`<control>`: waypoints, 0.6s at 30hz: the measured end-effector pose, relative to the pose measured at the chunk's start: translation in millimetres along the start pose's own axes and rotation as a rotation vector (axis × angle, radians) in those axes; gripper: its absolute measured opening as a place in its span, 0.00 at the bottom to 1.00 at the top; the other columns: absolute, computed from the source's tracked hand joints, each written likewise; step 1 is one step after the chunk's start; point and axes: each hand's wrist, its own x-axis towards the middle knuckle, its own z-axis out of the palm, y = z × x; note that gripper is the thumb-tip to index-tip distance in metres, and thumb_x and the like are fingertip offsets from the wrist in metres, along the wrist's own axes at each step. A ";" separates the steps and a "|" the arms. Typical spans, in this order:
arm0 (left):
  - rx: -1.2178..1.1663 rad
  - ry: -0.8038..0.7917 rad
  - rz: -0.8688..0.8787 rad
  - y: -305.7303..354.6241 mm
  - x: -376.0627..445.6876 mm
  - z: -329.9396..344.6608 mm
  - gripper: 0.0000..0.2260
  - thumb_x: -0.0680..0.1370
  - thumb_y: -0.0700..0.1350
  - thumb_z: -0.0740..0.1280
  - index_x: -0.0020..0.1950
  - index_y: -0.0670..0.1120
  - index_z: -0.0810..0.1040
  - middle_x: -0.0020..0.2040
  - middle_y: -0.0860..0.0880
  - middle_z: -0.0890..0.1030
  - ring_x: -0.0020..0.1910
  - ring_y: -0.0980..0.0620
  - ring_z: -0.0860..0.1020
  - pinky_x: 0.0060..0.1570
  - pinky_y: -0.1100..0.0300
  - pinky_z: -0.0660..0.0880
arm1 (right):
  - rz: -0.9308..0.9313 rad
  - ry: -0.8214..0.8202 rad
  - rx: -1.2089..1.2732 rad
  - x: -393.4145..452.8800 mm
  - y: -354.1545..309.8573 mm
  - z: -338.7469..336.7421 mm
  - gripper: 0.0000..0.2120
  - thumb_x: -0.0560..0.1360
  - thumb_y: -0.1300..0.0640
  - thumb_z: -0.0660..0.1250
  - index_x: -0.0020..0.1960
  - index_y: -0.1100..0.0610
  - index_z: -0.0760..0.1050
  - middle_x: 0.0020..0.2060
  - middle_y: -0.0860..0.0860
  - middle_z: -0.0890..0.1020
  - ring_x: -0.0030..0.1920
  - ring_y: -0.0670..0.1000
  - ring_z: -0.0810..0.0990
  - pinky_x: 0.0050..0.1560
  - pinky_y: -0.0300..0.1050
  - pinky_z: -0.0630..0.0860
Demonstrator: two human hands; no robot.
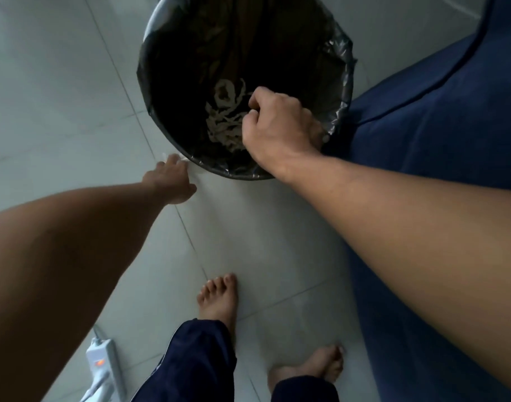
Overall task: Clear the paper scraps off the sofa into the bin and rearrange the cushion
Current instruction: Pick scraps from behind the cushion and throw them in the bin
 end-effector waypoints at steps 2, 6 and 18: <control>0.023 0.001 0.016 0.4 -3.6 0.7 0.32 0.79 0.57 0.67 0.80 0.46 0.63 0.77 0.43 0.64 0.71 0.38 0.68 0.64 0.42 0.72 | -0.010 -0.006 -0.013 2.7 -2.3 -3.7 0.12 0.81 0.49 0.59 0.60 0.48 0.77 0.55 0.49 0.81 0.52 0.58 0.81 0.48 0.54 0.77; -0.019 -0.006 0.008 2.8 -22.4 -0.4 0.31 0.79 0.57 0.67 0.78 0.44 0.66 0.76 0.44 0.65 0.69 0.39 0.71 0.61 0.43 0.74 | -0.007 -0.028 -0.029 5.0 -6.4 -13.1 0.12 0.81 0.49 0.59 0.61 0.47 0.77 0.56 0.50 0.81 0.53 0.59 0.81 0.52 0.57 0.79; -0.389 0.175 -0.212 -3.5 -199.3 -75.1 0.26 0.81 0.50 0.62 0.76 0.41 0.66 0.76 0.47 0.61 0.62 0.40 0.77 0.56 0.45 0.76 | 0.054 -0.153 -0.059 -50.6 -27.7 -104.9 0.12 0.81 0.50 0.58 0.60 0.49 0.76 0.59 0.54 0.81 0.57 0.62 0.80 0.51 0.52 0.74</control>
